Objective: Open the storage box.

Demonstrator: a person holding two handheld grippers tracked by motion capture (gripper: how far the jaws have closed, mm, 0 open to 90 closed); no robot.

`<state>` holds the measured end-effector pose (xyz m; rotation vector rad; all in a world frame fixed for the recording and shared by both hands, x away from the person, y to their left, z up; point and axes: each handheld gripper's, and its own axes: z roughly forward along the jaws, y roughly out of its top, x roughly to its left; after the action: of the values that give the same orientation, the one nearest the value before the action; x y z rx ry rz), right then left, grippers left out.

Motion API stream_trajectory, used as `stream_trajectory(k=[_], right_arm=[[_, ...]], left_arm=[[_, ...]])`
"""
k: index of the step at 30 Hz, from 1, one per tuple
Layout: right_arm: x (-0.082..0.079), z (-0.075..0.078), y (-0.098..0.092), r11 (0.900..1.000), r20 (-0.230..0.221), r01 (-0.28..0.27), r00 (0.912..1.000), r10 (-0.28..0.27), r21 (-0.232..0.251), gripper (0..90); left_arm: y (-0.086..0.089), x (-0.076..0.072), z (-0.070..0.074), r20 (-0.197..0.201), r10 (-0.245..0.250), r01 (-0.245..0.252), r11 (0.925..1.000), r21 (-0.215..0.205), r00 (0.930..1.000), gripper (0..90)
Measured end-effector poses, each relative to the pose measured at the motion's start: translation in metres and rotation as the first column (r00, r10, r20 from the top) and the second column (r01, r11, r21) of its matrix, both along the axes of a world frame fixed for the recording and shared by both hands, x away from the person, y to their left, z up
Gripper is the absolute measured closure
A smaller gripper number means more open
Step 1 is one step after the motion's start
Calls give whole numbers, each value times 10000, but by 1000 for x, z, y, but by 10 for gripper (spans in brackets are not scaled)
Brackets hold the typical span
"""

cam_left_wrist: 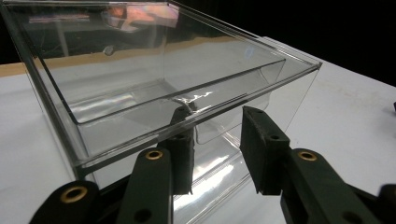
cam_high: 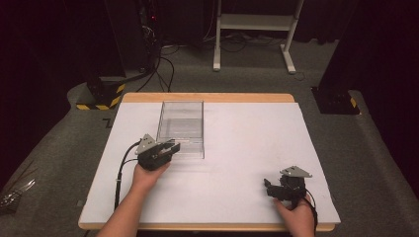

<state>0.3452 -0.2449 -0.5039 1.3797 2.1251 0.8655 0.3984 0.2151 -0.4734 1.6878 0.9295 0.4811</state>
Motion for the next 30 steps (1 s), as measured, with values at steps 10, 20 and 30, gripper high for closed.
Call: stream_trajectory(k=[10, 20, 30], right_arm=[[-1, 0, 0, 10000, 6, -20, 10000, 20, -9, 172], [-1, 0, 1, 10000, 34, -29, 10000, 29, 1, 178], [-1, 0, 1, 10000, 70, -90, 9999, 90, -12, 185]], left_arm=[[3, 2, -3, -14, -291, 290, 9995, -145, 9996, 673], [9, 2, -7, 55, -510, 512, 9975, -477, 9987, 743], [18, 1, -10, 150, -934, 943, 9924, -793, 9955, 795]])
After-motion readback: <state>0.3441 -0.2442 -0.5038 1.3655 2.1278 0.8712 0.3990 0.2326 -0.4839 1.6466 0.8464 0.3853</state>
